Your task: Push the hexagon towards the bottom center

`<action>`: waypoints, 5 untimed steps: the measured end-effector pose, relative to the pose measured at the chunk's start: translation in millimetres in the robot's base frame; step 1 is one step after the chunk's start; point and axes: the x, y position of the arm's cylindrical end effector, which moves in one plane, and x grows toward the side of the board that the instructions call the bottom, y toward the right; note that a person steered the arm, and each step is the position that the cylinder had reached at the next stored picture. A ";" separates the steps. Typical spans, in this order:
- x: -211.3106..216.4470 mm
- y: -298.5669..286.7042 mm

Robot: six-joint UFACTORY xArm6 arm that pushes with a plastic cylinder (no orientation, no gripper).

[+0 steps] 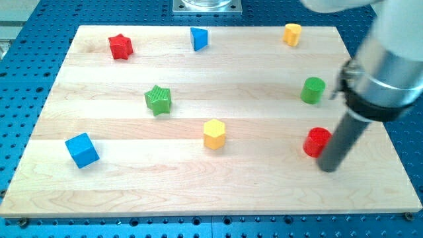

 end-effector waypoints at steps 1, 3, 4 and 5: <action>-3.7 -9.3; -67.0 -92.1; -67.1 -135.0; -30.4 -152.4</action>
